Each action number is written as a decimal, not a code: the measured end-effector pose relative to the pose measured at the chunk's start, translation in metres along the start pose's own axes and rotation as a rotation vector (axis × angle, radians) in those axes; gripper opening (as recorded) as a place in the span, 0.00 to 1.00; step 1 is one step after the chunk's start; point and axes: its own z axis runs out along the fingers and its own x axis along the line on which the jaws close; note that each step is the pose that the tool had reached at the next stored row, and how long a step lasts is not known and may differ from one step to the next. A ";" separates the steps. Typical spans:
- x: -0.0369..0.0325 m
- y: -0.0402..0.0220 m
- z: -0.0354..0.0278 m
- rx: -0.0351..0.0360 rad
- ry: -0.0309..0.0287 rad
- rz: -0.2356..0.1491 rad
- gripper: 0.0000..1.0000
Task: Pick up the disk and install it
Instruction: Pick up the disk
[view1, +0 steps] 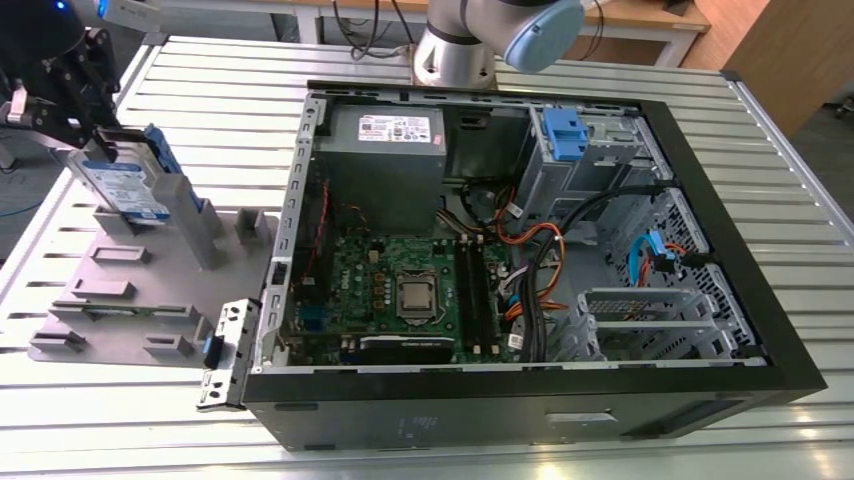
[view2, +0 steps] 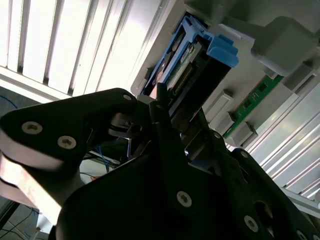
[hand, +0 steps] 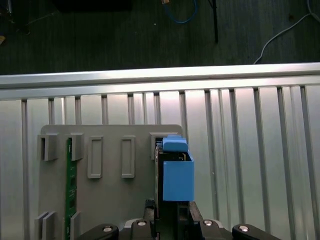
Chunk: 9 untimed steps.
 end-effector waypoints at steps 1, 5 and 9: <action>-0.0002 0.0002 -0.0031 0.0003 -0.0002 0.000 0.35; -0.0010 0.0007 -0.0164 0.0002 -0.0002 0.000 0.35; -0.0011 0.0008 -0.0179 0.0004 -0.0003 0.000 0.35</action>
